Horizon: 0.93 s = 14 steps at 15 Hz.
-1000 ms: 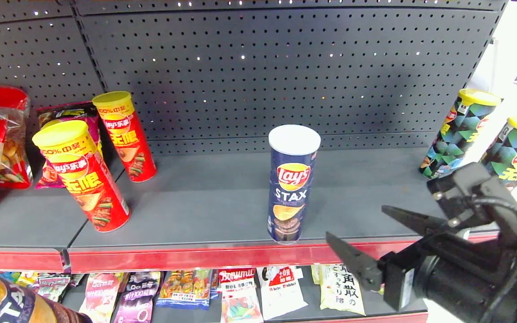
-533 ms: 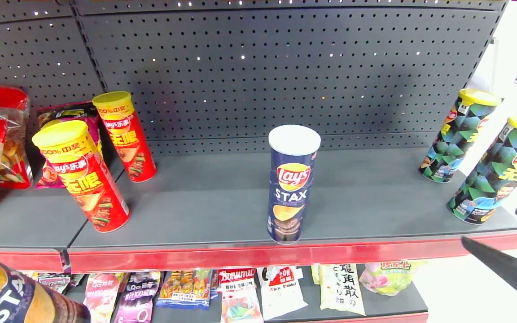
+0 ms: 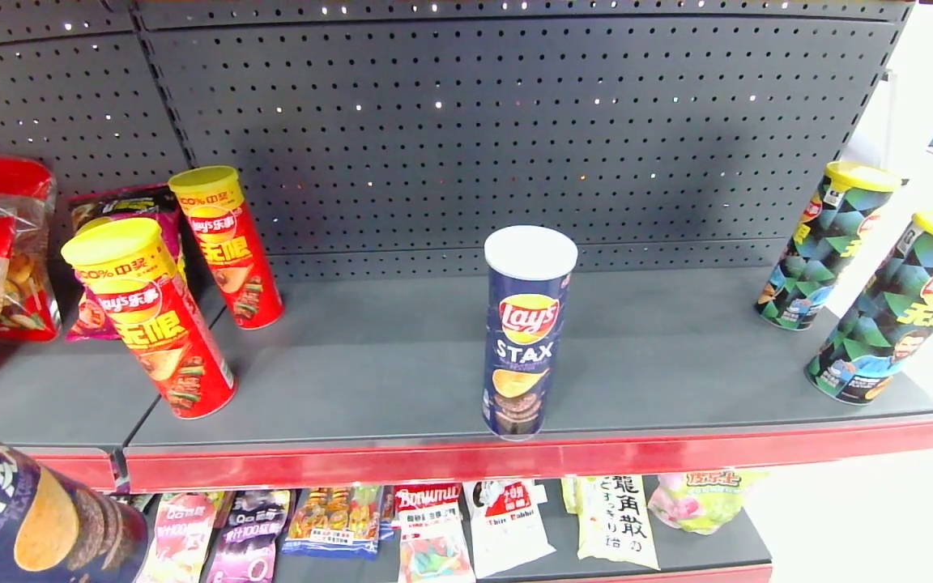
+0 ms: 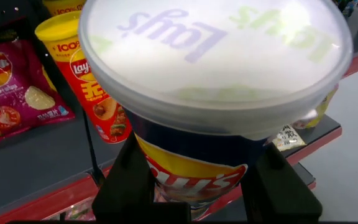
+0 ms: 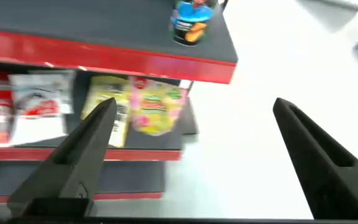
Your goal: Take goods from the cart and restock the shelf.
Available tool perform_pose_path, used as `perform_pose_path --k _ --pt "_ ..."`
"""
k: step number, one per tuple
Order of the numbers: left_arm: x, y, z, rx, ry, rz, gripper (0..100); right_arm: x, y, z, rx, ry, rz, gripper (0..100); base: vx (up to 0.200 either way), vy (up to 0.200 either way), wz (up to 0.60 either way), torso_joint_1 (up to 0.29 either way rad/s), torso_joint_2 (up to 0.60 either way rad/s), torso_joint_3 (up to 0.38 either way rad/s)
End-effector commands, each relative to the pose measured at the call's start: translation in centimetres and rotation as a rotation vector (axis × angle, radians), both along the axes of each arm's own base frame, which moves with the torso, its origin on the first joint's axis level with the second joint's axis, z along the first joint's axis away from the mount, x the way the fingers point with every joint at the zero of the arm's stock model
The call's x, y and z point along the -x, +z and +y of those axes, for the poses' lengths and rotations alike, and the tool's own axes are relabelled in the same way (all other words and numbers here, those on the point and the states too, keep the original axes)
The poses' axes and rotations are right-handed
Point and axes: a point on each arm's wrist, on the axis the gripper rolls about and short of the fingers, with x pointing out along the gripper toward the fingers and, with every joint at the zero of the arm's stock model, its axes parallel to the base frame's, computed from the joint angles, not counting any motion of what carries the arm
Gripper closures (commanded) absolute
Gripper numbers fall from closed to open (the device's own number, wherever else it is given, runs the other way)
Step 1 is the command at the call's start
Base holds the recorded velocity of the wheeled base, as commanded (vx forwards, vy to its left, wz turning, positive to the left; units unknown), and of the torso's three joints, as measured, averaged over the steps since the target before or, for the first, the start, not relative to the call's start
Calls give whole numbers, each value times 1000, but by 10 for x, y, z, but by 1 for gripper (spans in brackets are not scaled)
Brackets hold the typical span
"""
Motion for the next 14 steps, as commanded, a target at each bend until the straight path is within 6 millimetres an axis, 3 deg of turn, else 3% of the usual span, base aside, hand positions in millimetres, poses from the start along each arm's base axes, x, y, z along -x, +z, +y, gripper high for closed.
perform_pose_path --k 1,7,12,14 --pt "-4 3 1 2 2 9 100 10 -7 -2 27 19 -32 0 0 0 0 0 0 0" --pt "-7 9 2 3 5 10 100 14 -27 -3 73 41 -29 0 0 0 0 0 0 0" --pt "-10 14 3 2 8 7 100 13 -35 -2 85 52 -21 0 0 0 -600 6 2 1" --pt "-13 20 3 1 10 3 100 12 -37 -2 84 54 -16 0 0 0 0 0 0 0"
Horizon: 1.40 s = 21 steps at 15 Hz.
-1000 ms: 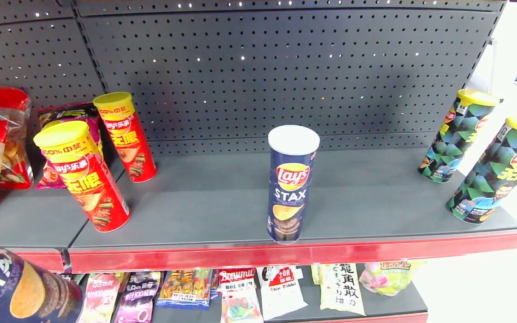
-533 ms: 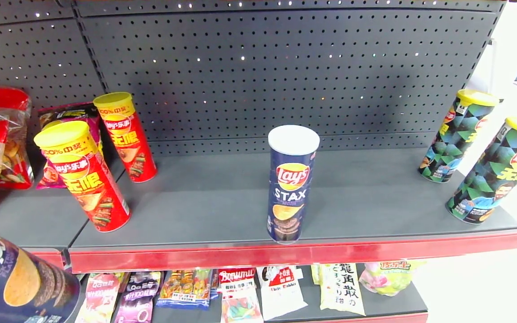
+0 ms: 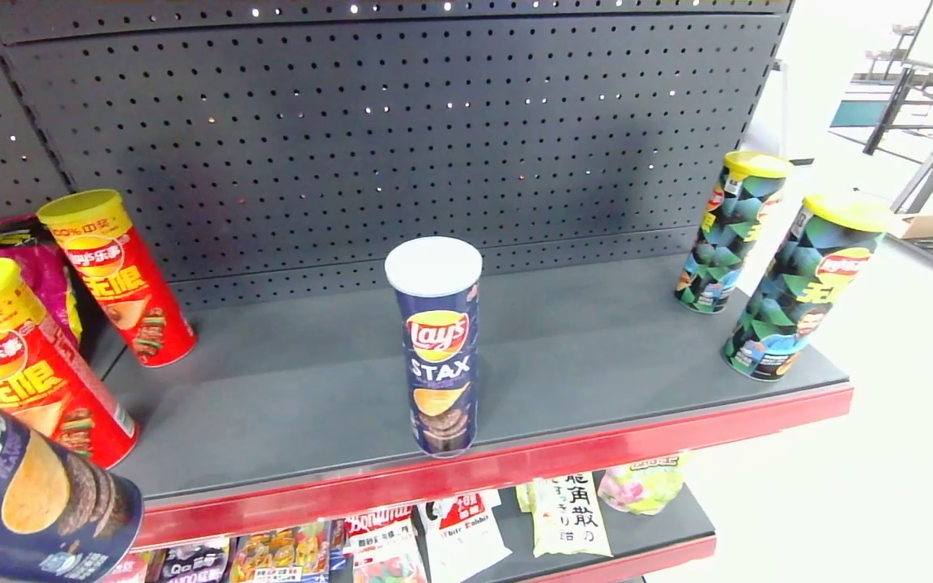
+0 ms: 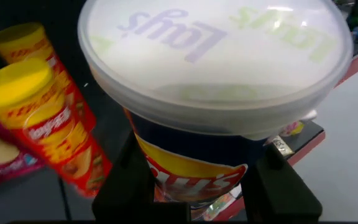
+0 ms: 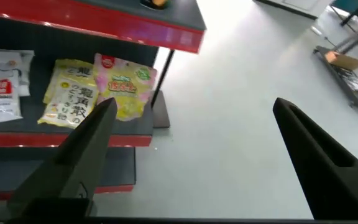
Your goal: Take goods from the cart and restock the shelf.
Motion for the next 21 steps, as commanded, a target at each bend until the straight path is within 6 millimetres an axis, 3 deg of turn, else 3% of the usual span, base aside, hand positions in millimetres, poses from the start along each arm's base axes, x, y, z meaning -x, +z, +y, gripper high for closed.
perform_pose_path --k 1,8,11,15,18,21 --pt "-4 3 1 2 4 9 100 -2 -3 0 -2 1 10 0 0 0 0 0 0 0" --pt "-21 2 6 18 13 78 100 -12 -17 5 -180 89 -2 0 0 0 0 0 0 0" --pt "-39 -2 10 37 1 151 100 -29 -45 9 -247 117 -68 0 0 0 0 0 0 0" --pt "-70 -6 16 2 -74 194 100 -31 -47 12 -310 256 -92 0 0 0 0 0 0 0" --pt "-97 2 16 -7 -121 151 100 -32 -48 12 -377 231 -79 0 0 0 0 0 0 0" --pt "-109 11 12 10 -141 146 100 -31 -43 11 -381 180 -88 0 0 0 0 0 0 0"
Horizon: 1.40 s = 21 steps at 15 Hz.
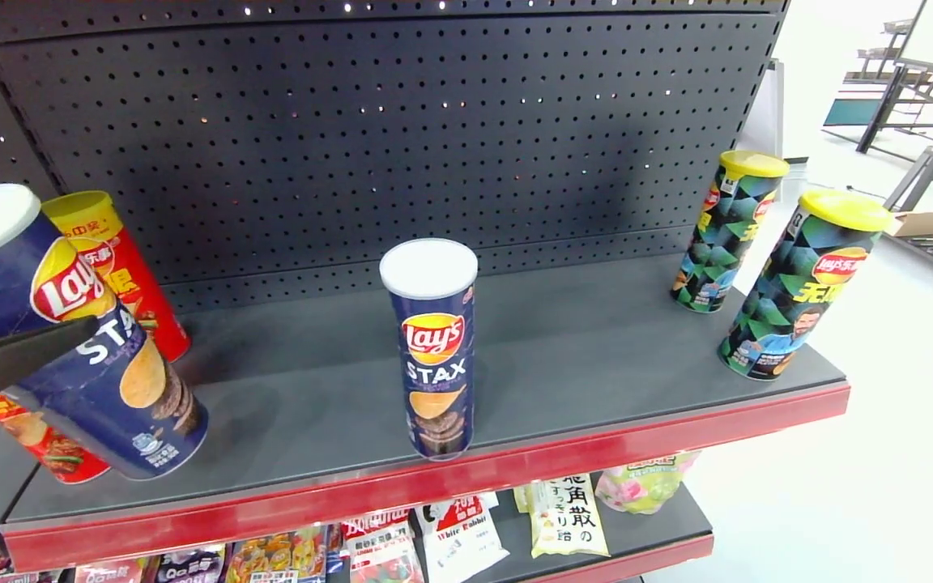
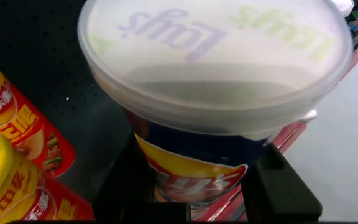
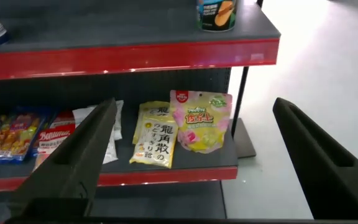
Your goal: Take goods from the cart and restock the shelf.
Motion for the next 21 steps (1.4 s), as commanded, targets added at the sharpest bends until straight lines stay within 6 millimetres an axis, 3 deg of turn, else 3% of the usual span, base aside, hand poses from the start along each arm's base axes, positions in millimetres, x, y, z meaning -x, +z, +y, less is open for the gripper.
perform_pose_path --k 1,4,12,14,21 --pt "-14 -1 -3 6 -33 30 100 0 -3 0 3 -22 25 0 0 0 0 0 0 0" --pt "-21 0 -12 -1 -82 9 100 0 -10 3 15 131 60 0 0 0 0 0 0 0" --pt "-19 -1 -17 37 -93 36 100 -1 -10 3 16 118 62 0 0 0 0 0 0 0" --pt "-20 -9 -19 41 -118 68 100 -1 -10 3 16 118 62 0 0 0 0 0 0 0" --pt "-45 -19 -38 26 -223 87 100 -1 -10 3 16 118 62 0 0 0 0 0 0 0"
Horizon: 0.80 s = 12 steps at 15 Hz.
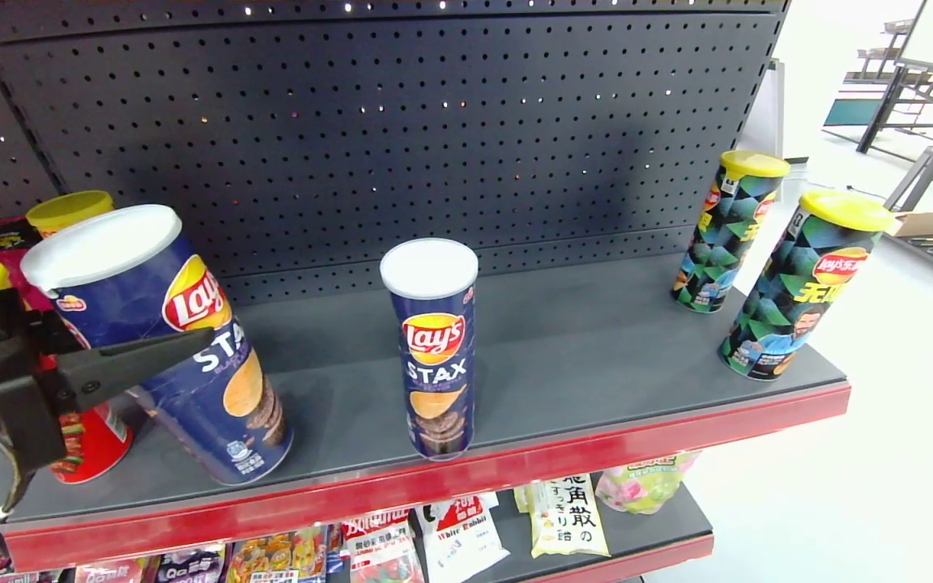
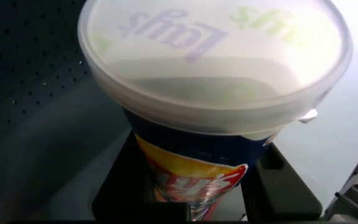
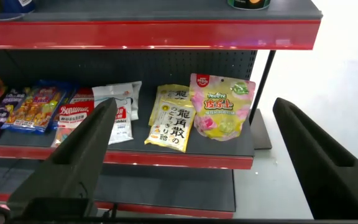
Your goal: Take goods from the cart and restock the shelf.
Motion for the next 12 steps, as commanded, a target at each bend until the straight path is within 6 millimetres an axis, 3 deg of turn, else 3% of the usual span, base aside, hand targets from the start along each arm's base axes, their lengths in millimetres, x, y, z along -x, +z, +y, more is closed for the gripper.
perform_pose_path --k 1,7,8,10,12 --pt "-14 -3 -10 -5 -27 4 100 0 0 0 1 0 2 0 0 0 0 0 0 0" --pt "-73 -15 -28 -15 -42 -64 100 0 0 0 1 0 2 0 0 0 0 0 0 0" --pt "-73 -15 -28 -15 -42 -64 100 0 0 0 1 0 2 0 0 0 0 0 0 0" --pt "-100 -7 -38 -12 -57 -92 100 0 0 0 1 0 2 0 0 0 0 0 0 0" --pt "-112 -11 -45 -15 -70 -78 100 0 0 0 -1 0 3 0 0 0 0 0 0 0"
